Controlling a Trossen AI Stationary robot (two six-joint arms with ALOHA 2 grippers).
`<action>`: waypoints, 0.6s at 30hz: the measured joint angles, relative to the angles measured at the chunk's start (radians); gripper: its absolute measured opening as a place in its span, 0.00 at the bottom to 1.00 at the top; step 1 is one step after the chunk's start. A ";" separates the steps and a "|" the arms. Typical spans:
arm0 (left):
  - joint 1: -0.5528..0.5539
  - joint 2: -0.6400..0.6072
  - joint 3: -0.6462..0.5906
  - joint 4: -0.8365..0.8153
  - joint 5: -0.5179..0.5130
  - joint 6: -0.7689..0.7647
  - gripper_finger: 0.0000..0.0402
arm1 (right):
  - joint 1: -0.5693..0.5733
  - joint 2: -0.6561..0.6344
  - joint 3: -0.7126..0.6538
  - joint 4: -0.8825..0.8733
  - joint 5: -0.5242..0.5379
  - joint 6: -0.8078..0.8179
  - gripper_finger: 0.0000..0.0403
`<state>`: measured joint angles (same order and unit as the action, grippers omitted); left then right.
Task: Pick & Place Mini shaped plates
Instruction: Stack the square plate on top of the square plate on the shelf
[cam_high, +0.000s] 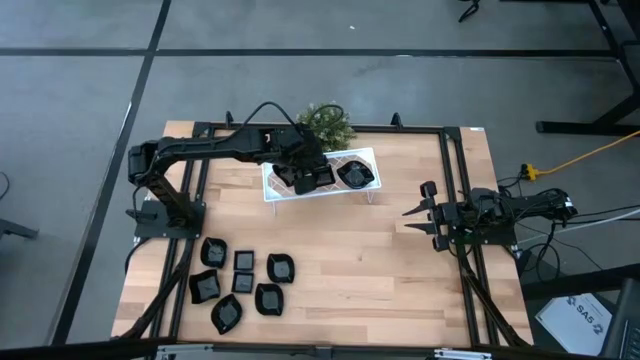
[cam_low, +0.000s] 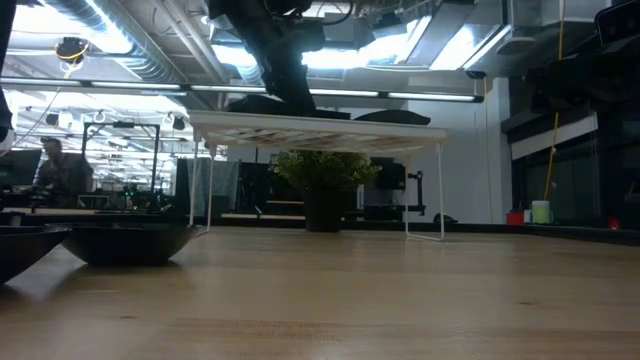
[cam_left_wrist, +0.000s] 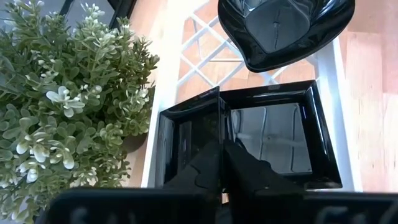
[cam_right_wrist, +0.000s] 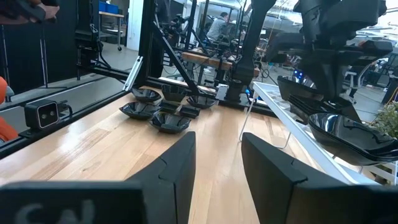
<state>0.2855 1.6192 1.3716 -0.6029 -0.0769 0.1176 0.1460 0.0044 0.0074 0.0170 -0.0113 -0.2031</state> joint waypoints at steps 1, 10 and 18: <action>0.000 0.000 0.000 0.000 0.000 0.000 0.02 | 0.000 0.000 0.000 0.000 0.000 0.000 0.32; -0.006 -0.002 0.000 0.005 -0.067 0.027 0.01 | 0.000 0.000 0.000 0.000 0.000 0.000 0.32; -0.045 -0.018 0.000 0.098 -0.145 0.095 0.01 | 0.000 0.000 0.000 0.000 0.000 0.000 0.32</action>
<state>0.2406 1.6012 1.3718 -0.5045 -0.2217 0.2131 0.1462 0.0044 0.0074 0.0166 -0.0113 -0.2031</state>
